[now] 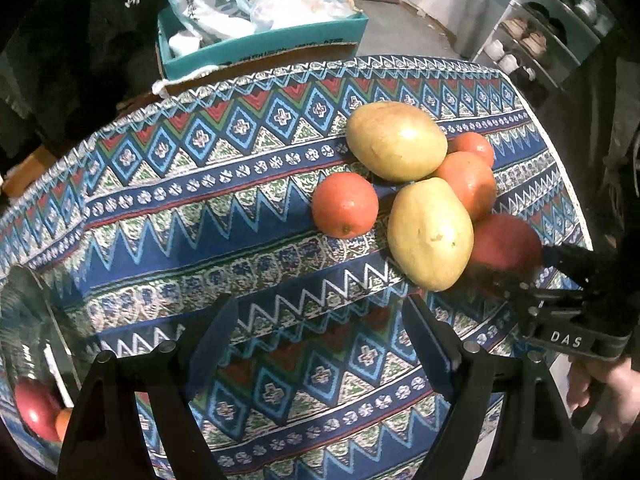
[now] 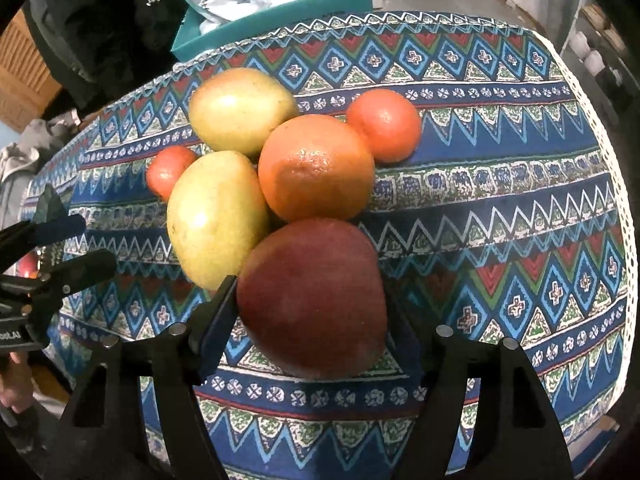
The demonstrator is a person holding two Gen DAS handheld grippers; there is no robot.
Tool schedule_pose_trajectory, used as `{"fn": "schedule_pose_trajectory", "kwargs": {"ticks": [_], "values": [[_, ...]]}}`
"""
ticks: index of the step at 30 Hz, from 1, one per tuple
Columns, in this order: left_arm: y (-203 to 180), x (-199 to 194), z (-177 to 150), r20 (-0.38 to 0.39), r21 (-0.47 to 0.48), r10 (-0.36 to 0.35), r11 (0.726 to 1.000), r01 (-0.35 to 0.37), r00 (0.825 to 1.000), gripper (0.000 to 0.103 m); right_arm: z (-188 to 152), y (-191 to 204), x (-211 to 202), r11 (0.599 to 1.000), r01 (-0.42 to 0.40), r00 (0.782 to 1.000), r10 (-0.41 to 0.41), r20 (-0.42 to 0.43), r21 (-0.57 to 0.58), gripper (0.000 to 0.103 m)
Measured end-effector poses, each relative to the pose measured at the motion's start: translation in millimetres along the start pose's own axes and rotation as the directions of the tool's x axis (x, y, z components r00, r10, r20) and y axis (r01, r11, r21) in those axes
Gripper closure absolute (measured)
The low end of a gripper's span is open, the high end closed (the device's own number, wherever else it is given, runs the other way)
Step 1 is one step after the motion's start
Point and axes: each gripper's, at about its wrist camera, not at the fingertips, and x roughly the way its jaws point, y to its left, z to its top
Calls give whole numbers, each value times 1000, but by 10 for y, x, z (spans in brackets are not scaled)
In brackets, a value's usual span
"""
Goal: Organize fruits
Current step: 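Grasp the large red mango with the right tool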
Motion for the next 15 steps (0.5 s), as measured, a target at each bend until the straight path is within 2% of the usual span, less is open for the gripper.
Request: {"fn": "schedule_pose_trajectory", "kwargs": {"ticks": [11,15], "values": [[-243,155,143,-14,-69,-95,993,94,995,18,20,-317,-372,991,109,989,-116,92,72,37],[-370,252,222,-25,-85,-114,990,111,993,18,17,-480,-375,989,76,992,-88,88,128,37]]}}
